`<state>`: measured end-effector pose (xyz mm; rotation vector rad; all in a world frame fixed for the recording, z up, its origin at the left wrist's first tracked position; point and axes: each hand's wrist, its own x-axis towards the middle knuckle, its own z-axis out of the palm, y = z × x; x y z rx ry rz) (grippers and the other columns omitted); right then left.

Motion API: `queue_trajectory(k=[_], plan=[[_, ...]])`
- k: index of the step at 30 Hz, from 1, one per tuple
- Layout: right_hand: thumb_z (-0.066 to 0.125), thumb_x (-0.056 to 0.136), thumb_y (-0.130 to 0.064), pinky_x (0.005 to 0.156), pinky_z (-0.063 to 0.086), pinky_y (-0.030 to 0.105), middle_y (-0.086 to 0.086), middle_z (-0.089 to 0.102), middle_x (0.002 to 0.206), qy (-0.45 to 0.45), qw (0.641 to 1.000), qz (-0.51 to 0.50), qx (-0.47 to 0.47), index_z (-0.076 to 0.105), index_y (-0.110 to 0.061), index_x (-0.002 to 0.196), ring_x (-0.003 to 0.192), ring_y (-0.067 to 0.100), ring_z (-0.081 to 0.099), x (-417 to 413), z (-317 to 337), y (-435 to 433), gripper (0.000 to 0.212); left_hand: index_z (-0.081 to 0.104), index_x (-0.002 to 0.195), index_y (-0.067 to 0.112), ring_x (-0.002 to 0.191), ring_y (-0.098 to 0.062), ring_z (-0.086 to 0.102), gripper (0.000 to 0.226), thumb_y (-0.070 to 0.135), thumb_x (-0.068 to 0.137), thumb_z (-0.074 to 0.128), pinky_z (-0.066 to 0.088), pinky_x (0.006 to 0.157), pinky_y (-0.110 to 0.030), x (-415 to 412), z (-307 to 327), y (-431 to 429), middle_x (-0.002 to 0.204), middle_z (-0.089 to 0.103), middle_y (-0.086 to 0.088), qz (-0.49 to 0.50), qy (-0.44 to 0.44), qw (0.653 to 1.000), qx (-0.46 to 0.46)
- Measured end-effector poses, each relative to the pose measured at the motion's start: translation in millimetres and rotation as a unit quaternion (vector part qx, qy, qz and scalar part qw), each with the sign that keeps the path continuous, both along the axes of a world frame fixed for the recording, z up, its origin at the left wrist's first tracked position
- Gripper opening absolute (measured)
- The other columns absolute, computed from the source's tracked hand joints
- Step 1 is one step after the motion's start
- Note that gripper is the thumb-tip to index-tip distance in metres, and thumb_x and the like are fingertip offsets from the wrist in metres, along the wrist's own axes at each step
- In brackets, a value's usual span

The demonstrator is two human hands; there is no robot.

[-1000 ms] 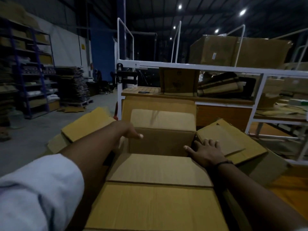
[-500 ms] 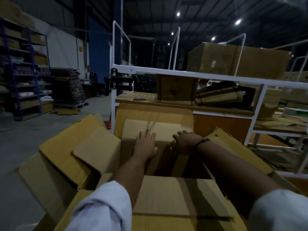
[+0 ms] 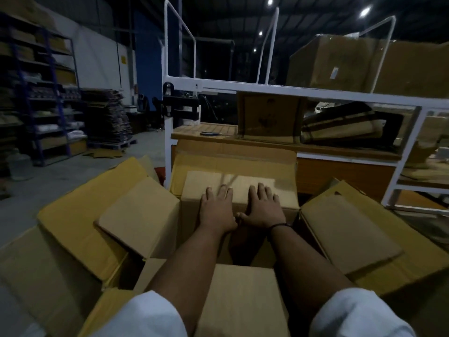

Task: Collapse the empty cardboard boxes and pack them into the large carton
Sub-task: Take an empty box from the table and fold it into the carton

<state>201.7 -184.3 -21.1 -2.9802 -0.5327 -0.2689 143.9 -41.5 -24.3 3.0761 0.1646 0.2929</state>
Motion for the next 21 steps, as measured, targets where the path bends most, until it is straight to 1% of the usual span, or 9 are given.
queue_trajectory(k=[2, 5, 8, 11, 14, 16, 18, 21], plan=[[0.059, 0.085, -0.07, 0.125, 0.01, 0.055, 0.014, 0.002, 0.17, 0.016, 1.0, -0.002, -0.016, 0.01, -0.018, 0.162, 0.156, 0.035, 0.002, 4.9, 1.6, 4.2, 0.105, 0.002, 0.165, 0.022, 0.156, -0.043, 0.001, 0.098, 0.052, 0.093, 0.063, 0.01, 0.126, -0.052, 4.2, 0.7, -0.4, 0.173, 0.001, -0.001, 0.008, 0.012, 1.0, -0.018], [0.062, 0.082, -0.066, 0.124, 0.01, 0.055, 0.014, 0.001, 0.17, 0.029, 0.999, -0.005, -0.017, 0.007, -0.018, 0.162, 0.156, 0.035, 0.002, 6.8, -0.5, 5.4, 0.108, 0.002, 0.165, 0.023, 0.156, -0.042, -0.001, 0.103, 0.05, 0.089, 0.067, 0.008, 0.127, -0.052, 6.2, 0.3, 0.5, 0.173, 0.0, 0.0, 0.005, 0.022, 0.999, -0.037], [0.062, 0.083, -0.062, 0.125, 0.01, 0.055, 0.013, 0.001, 0.17, -0.008, 1.0, -0.008, -0.008, 0.008, -0.019, 0.161, 0.156, 0.035, 0.002, 3.4, -4.4, 2.2, 0.105, -0.001, 0.164, 0.024, 0.156, -0.042, -0.007, 0.102, 0.047, 0.091, 0.066, 0.003, 0.127, -0.053, 0.9, -2.2, -0.2, 0.172, -0.008, -0.006, 0.007, 0.009, 0.999, -0.035], [0.062, 0.087, -0.056, 0.125, 0.011, 0.055, 0.011, -0.001, 0.171, -0.038, 0.999, -0.025, 0.006, 0.005, -0.02, 0.162, 0.156, 0.034, 0.002, -1.6, -4.6, -1.3, 0.101, -0.006, 0.164, 0.024, 0.155, -0.043, -0.01, 0.108, 0.049, 0.089, 0.068, 0.001, 0.125, -0.056, -4.5, -2.7, 12.0, 0.17, -0.016, -0.015, 0.062, -0.01, 0.996, -0.061], [0.063, 0.089, -0.055, 0.124, 0.003, 0.057, 0.011, -0.007, 0.171, 0.007, 0.998, -0.053, 0.023, 0.001, -0.024, 0.163, 0.156, 0.036, -0.006, -0.9, -4.8, -7.1, 0.102, -0.01, 0.163, 0.025, 0.155, -0.042, -0.011, 0.115, 0.054, 0.086, 0.071, 0.0, 0.124, -0.057, -4.3, -4.0, 24.2, 0.17, -0.016, -0.013, 0.084, 0.011, 0.995, -0.055], [0.062, 0.088, -0.056, 0.124, 0.002, 0.058, 0.01, -0.006, 0.171, 0.036, 0.997, -0.055, 0.038, 0.003, -0.026, 0.163, 0.156, 0.037, -0.006, 2.8, -3.3, -9.9, 0.1, -0.009, 0.163, 0.026, 0.156, -0.041, -0.01, 0.114, 0.056, 0.086, 0.07, 0.001, 0.124, -0.057, -1.3, -3.9, 25.2, 0.171, -0.014, -0.01, 0.082, 0.019, 0.995, -0.059], [0.06, 0.088, -0.056, 0.124, 0.002, 0.058, 0.01, -0.003, 0.171, 0.043, 0.996, -0.055, 0.05, 0.006, -0.027, 0.163, 0.156, 0.037, -0.004, 6.0, -0.9, -9.6, 0.098, -0.008, 0.163, 0.026, 0.156, -0.042, -0.008, 0.114, 0.057, 0.086, 0.07, 0.003, 0.125, -0.057, 1.0, -2.7, 23.9, 0.171, -0.012, -0.01, 0.082, 0.017, 0.995, -0.053], [0.06, 0.087, -0.052, 0.124, 0.007, 0.059, 0.011, 0.004, 0.171, 0.004, 0.995, -0.064, 0.075, 0.016, -0.024, 0.16, 0.156, 0.036, 0.003, 2.1, -0.6, -6.6, 0.09, -0.012, 0.163, 0.027, 0.155, -0.043, -0.01, 0.117, 0.061, 0.086, 0.069, 0.001, 0.125, -0.058, -1.0, -4.1, 22.6, 0.171, -0.014, -0.012, 0.091, 0.007, 0.994, -0.055]])
